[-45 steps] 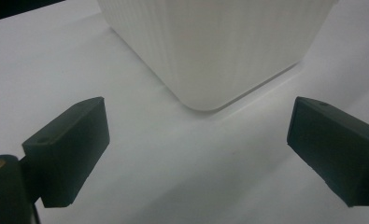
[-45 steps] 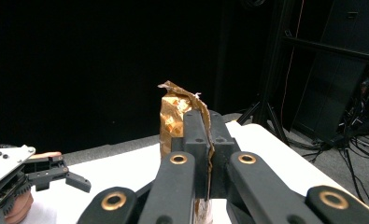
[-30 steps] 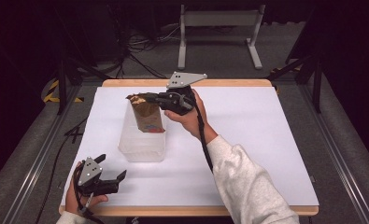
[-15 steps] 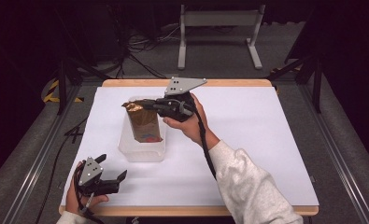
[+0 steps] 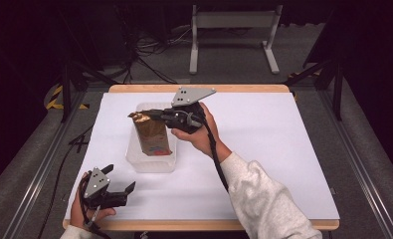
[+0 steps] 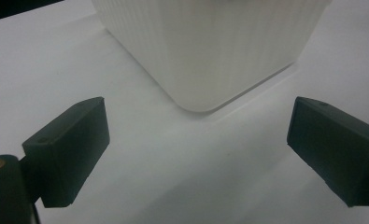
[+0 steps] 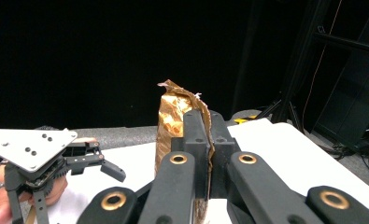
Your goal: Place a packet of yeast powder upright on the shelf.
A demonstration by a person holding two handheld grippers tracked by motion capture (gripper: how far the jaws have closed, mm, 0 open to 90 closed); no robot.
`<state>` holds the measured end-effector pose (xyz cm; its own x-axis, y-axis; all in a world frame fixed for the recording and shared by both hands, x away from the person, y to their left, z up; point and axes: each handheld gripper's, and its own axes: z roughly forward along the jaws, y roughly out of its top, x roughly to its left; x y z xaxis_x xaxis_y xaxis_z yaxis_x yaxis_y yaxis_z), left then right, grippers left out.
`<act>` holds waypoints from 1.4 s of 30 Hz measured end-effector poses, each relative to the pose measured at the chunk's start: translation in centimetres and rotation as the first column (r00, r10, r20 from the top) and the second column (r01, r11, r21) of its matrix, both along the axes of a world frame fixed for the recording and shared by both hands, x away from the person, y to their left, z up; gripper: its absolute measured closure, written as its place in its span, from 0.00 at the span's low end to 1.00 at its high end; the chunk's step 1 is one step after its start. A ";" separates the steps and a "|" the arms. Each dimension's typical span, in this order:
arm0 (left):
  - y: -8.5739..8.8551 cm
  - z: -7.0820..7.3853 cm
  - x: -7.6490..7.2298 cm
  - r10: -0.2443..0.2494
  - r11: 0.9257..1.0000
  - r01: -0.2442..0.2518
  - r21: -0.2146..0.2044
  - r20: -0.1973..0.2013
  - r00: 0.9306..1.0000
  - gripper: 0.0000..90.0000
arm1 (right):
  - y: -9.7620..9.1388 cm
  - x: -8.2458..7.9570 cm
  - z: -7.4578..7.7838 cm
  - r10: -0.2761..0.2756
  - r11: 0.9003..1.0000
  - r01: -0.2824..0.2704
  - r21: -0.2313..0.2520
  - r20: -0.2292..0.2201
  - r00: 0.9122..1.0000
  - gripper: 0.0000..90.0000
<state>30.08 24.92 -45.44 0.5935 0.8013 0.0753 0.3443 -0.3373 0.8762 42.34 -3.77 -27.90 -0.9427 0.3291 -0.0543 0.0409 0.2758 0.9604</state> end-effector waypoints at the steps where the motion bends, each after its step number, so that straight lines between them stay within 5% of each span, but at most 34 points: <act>1: 0.0 0.0 0.0 0.000 1.000 0.000 0.000 0.000 1.000 0.07 | 0.0 0.0 0.0 0.000 1.000 0.000 0.000 0.000 1.000 0.99; 19: 0.0 0.0 0.0 -0.006 1.000 0.006 0.002 0.000 1.000 0.08 | -0.2 0.4 -0.9 -0.015 1.000 0.015 0.002 -0.010 1.000 0.99; 20: 0.0 0.0 0.0 -0.008 1.000 0.008 0.002 -0.003 1.000 0.08 | -0.3 0.4 -0.7 -0.046 0.999 0.046 -0.003 0.029 0.999 0.99; 23: -0.1 0.0 0.0 -0.014 1.000 0.014 0.008 -0.001 1.000 0.08 | -0.4 0.9 -0.6 -0.026 0.999 0.026 0.022 0.001 1.000 0.99; 30: -0.1 0.0 0.0 -0.013 1.000 0.013 0.006 0.001 1.000 0.08 | 0.1 1.1 -2.3 -0.025 0.998 0.024 -0.049 -0.014 1.000 0.99; 42: 0.0 0.0 -0.1 -0.012 1.000 0.012 0.002 0.001 1.000 0.08 | 0.4 0.9 -3.7 -0.012 0.997 0.010 -0.075 -0.030 0.999 0.99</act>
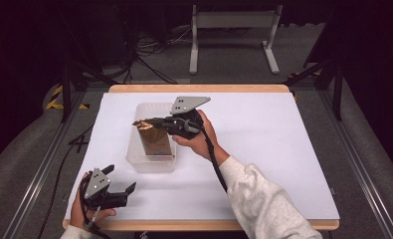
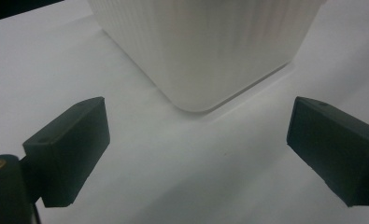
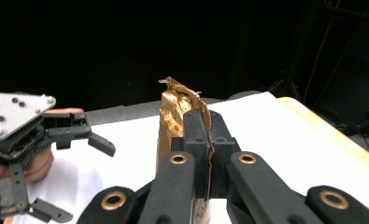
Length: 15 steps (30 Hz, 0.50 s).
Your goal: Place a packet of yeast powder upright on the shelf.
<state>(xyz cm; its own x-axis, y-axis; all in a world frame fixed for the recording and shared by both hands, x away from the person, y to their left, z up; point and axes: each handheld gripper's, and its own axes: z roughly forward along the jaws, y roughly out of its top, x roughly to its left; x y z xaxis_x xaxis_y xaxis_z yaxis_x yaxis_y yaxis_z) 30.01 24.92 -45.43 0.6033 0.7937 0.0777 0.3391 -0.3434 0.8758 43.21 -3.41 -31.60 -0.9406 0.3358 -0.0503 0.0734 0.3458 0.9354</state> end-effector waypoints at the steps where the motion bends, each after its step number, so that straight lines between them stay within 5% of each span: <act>1: 0.0 0.0 0.0 0.002 1.000 -0.002 -0.001 0.002 1.000 0.08 | 0.1 -0.1 -0.3 0.005 1.000 -0.005 -0.009 -0.007 1.000 0.99; 15: -0.1 0.0 0.0 0.002 1.000 -0.002 0.002 0.000 1.000 0.08 | -0.6 -0.3 -1.4 -0.014 0.999 0.013 -0.029 -0.016 1.000 0.98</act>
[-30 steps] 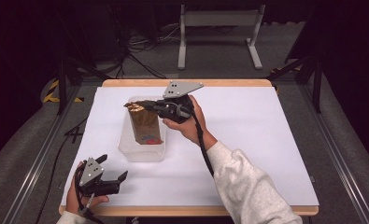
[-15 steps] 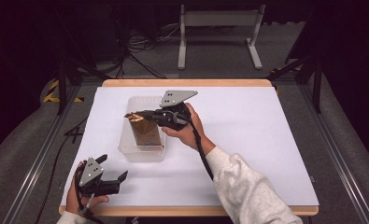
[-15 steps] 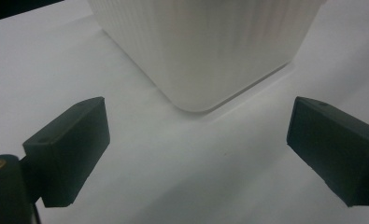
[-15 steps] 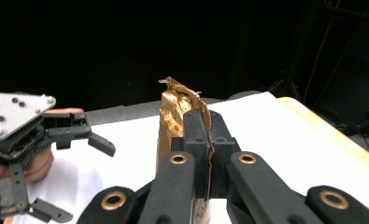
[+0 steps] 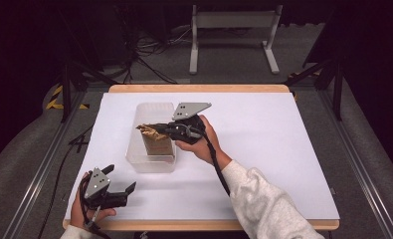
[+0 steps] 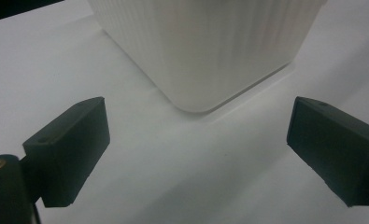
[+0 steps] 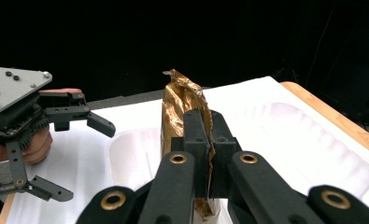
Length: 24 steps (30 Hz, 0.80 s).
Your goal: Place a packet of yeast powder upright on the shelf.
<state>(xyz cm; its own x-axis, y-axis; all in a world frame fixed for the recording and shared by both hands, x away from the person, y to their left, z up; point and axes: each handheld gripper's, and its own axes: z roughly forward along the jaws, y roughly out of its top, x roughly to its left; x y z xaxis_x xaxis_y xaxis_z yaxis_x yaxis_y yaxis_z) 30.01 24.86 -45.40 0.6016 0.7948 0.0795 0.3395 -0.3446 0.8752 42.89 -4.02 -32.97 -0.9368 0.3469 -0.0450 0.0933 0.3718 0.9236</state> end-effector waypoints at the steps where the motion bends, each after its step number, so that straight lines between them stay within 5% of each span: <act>1: 0.0 0.0 0.0 0.002 1.000 -0.002 -0.002 0.002 1.000 0.08 | 0.0 0.0 0.0 -0.002 1.000 0.002 -0.003 0.001 1.000 0.98; 24: 0.0 0.0 0.0 0.005 1.000 -0.005 0.003 -0.001 1.000 0.08 | -1.2 -0.5 0.9 -0.047 0.998 0.049 -0.047 0.027 0.999 0.85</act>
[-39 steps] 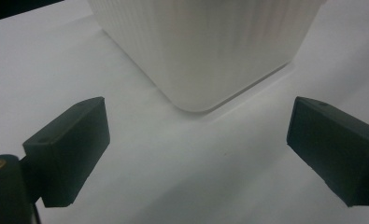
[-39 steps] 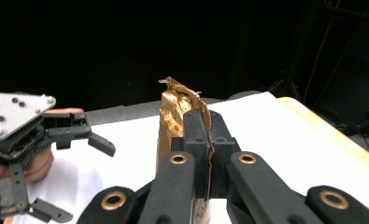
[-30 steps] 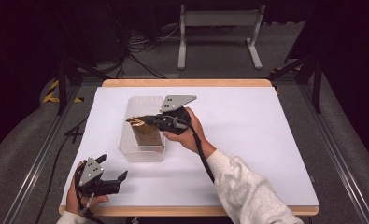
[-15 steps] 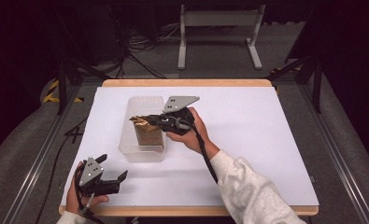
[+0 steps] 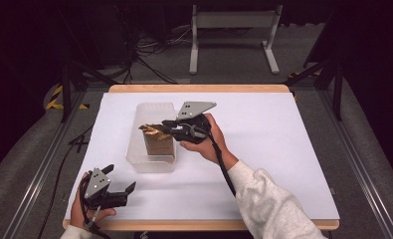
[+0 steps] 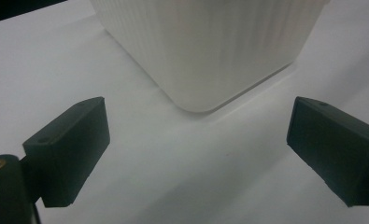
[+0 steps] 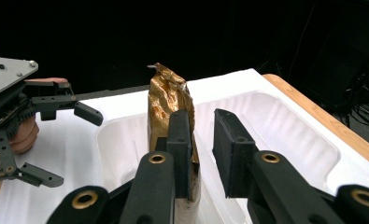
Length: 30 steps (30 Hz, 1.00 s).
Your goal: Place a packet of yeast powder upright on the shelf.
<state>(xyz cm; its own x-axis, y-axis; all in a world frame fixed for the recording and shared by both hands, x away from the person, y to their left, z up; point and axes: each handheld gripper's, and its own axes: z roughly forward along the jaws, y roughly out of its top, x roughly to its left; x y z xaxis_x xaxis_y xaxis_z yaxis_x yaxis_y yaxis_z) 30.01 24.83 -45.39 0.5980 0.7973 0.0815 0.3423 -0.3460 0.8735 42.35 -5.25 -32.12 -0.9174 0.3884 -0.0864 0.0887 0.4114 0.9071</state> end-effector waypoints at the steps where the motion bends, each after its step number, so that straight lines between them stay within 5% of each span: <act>1: 0.0 0.0 0.0 0.000 1.000 0.000 0.000 0.000 1.000 0.08 | 0.0 0.0 0.0 -0.001 1.000 0.001 -0.003 0.003 1.000 0.84; 30: -0.2 -0.1 0.3 -0.004 1.000 0.004 0.011 -0.002 1.000 0.08 | -4.3 -1.9 1.8 -0.064 0.995 0.069 -0.066 0.075 0.995 0.78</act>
<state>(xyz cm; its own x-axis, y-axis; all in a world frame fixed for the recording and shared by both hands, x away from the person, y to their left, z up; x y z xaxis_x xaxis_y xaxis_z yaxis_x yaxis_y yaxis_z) 30.31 24.59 -45.44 0.6016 0.7938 0.0891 0.3427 -0.3572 0.8689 40.50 -9.56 -30.32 -0.8798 0.4397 -0.1806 0.0528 0.4679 0.8822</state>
